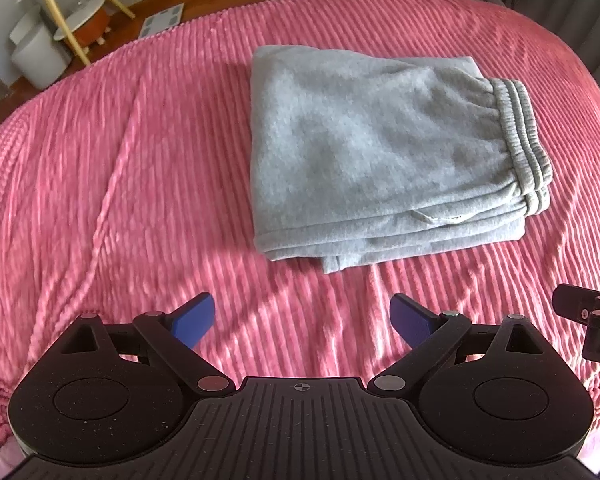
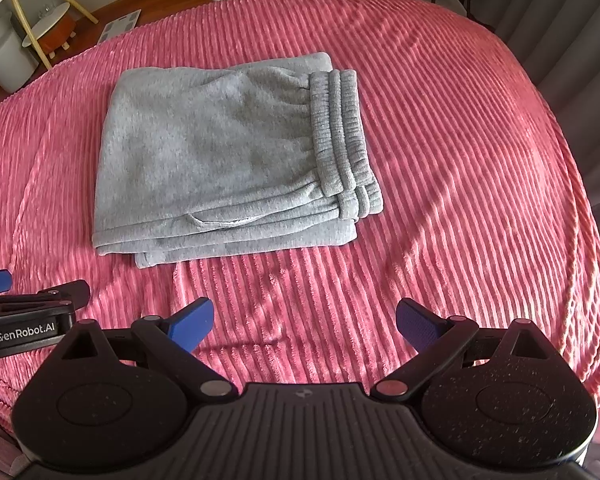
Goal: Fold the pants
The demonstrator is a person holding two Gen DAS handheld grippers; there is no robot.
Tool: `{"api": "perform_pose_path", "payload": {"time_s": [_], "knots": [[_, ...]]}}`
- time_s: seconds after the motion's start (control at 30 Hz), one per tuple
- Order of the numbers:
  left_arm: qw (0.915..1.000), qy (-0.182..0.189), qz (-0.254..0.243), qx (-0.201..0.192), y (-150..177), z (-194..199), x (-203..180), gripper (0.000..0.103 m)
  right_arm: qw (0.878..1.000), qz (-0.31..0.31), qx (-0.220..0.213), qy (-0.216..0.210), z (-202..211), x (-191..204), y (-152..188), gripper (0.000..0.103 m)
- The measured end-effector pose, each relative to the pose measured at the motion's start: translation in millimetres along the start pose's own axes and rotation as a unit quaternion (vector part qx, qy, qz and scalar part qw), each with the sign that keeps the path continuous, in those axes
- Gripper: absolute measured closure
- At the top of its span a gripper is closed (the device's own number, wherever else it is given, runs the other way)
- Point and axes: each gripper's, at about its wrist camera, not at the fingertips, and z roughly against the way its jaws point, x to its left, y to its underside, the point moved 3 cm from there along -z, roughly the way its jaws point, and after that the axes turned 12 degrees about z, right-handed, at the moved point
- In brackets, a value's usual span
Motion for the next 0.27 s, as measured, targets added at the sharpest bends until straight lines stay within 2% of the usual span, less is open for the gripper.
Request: {"api": "perform_pose_path", "payload": {"time_s": [0.27], "knots": [[0.9997,-0.004,-0.010,-0.020,1.2,2.9,-1.4,0.005,1.000,-0.001,-0.001,0.000,0.3,-1.9,0.5,0.005]]}}
